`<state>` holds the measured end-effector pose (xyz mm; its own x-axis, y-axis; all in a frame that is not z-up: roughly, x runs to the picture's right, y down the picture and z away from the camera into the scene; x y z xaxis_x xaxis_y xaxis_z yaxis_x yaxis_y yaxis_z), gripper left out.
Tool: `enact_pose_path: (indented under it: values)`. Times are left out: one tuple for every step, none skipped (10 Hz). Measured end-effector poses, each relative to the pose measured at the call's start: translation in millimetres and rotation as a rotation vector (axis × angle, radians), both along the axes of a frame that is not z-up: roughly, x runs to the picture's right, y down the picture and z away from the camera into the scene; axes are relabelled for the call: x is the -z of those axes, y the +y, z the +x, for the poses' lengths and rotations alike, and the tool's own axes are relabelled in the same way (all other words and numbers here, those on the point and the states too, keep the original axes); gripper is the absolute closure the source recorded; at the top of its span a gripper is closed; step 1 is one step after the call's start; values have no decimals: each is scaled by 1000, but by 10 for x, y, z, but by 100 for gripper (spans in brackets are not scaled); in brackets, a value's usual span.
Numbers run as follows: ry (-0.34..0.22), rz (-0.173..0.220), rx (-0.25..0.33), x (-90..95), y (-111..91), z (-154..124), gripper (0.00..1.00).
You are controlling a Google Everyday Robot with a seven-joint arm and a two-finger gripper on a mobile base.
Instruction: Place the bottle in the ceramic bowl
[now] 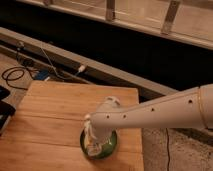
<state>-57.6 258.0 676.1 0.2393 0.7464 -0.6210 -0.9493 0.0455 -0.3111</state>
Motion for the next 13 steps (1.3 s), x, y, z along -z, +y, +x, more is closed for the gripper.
enact_pose_path:
  values:
    - [2,-3,6,-5,6,-16,99]
    - [7,-3,3,-12,3,7,90]
    - [7,-2,1,-14,0,8,58]
    - [8,-2,0,-15,-1,13,47]
    - [8,-2,1,-15,-1,9,38]
    - [7,-3,3,-15,1,3,31]
    - [5,-2,4,-14,2,-5,22]
    - [5,-2,4,-14,1,-4,20]
    - [6,-2,4,-14,1,-2,20]
    - [5,-2,4,-14,1,-5,20]
    - [5,-2,4,-14,1,-4,20]
    - [6,-2,3,-14,1,-2,20]
    - [6,-2,3,-14,1,-1,20]
